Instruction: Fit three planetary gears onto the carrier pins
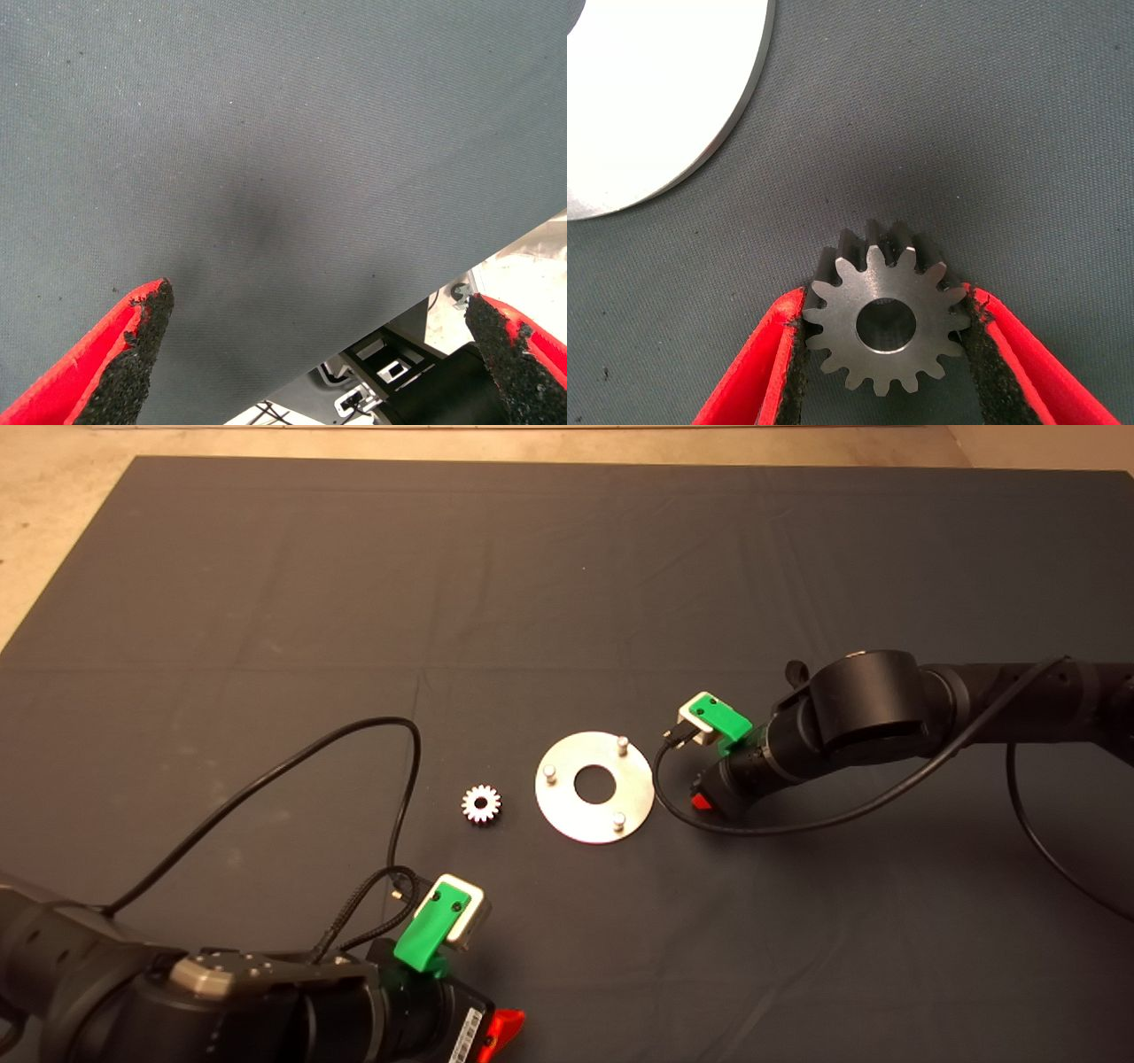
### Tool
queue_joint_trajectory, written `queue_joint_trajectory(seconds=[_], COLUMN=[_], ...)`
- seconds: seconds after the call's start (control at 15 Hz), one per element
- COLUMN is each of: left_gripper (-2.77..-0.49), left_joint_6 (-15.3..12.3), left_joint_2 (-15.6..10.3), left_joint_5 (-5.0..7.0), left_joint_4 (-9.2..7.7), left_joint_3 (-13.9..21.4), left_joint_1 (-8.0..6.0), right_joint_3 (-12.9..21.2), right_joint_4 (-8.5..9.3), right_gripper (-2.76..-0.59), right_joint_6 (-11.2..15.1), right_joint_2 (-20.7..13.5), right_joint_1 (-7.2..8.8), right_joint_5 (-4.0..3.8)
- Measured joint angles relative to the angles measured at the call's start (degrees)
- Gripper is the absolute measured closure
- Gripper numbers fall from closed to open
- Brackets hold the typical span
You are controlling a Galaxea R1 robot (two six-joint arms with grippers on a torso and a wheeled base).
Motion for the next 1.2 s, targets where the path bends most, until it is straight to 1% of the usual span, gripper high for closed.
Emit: queue_joint_trajectory(seconds=[0.07, 0.67, 0.93, 1.07, 1.13, 1.2], left_gripper=[-2.36, -2.36, -2.36, -2.36, -2.36, -2.36], left_joint_6=[0.0, 0.0, 0.0, 0.0, 0.0, 0.0], left_joint_2=[0.0, 0.0, 0.0, 0.0, 0.0, 0.0], left_joint_5=[-0.02, -0.02, -0.02, -0.02, -0.02, -0.02], left_joint_4=[0.0, 0.27, 0.41, 0.44, 0.45, 0.46], left_joint_3=[0.0, 0.0, 0.0, 0.0, 0.0, 0.0], left_joint_1=[0.0, 0.0, 0.0, 0.0, 0.0, 0.0], right_joint_3=[0.0, 0.0, 2.6, 5.8, 7.2, 8.3], right_joint_4=[0.0, 0.0, 0.02, 0.02, 0.02, 0.05], right_gripper=[-1.15, -1.04, -1.01, -0.98, -0.97, -0.96], right_joint_6=[-0.3, -0.3, -0.3, -0.3, -0.3, -0.2], right_joint_2=[0.0, 0.0, -0.2, -0.3, -0.3, -0.3], right_joint_1=[0.0, 0.0, -0.01, 0.0, 0.0, 0.0], right_joint_5=[-0.01, -0.01, -0.71, -1.68, -1.75, -2.27])
